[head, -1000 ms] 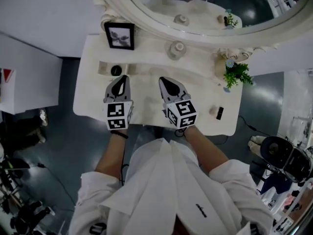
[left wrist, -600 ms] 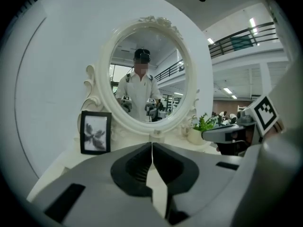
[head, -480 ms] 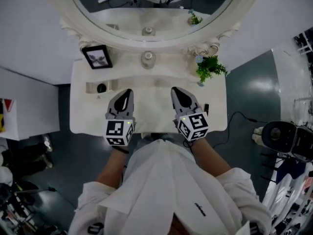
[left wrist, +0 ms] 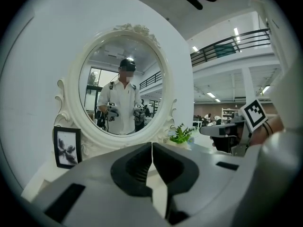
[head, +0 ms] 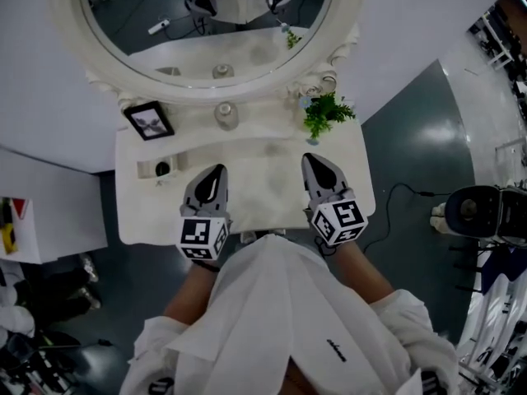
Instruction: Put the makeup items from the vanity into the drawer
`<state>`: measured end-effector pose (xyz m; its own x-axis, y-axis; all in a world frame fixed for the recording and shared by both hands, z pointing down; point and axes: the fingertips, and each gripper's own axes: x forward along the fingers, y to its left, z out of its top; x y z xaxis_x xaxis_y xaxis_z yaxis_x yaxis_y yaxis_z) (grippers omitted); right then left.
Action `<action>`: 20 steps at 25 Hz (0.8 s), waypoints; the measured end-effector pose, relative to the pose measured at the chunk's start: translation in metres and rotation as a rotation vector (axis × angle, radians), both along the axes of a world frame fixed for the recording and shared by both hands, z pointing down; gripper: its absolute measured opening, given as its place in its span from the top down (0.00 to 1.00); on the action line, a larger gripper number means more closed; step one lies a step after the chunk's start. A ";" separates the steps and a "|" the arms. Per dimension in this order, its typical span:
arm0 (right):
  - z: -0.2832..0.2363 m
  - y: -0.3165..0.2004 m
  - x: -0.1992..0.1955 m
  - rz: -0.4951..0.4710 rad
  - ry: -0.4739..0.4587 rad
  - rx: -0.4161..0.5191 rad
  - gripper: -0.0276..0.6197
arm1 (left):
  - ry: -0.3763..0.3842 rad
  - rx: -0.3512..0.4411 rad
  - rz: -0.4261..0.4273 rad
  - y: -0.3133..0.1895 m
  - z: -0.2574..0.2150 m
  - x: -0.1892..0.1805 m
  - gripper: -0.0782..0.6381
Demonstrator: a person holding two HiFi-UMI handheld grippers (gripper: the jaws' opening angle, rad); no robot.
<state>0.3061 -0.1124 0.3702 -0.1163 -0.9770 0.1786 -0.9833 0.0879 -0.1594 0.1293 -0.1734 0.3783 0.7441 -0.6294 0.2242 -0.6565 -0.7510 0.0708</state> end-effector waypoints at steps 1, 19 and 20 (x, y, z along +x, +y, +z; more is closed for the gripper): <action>-0.001 0.002 0.002 0.005 -0.001 0.006 0.93 | 0.000 0.002 0.001 0.001 -0.001 0.000 0.85; -0.004 0.014 0.005 0.014 -0.008 0.014 0.93 | -0.015 0.015 -0.022 0.001 -0.005 -0.006 0.85; -0.005 0.014 0.005 0.013 -0.008 0.014 0.93 | -0.015 0.016 -0.022 0.001 -0.005 -0.006 0.85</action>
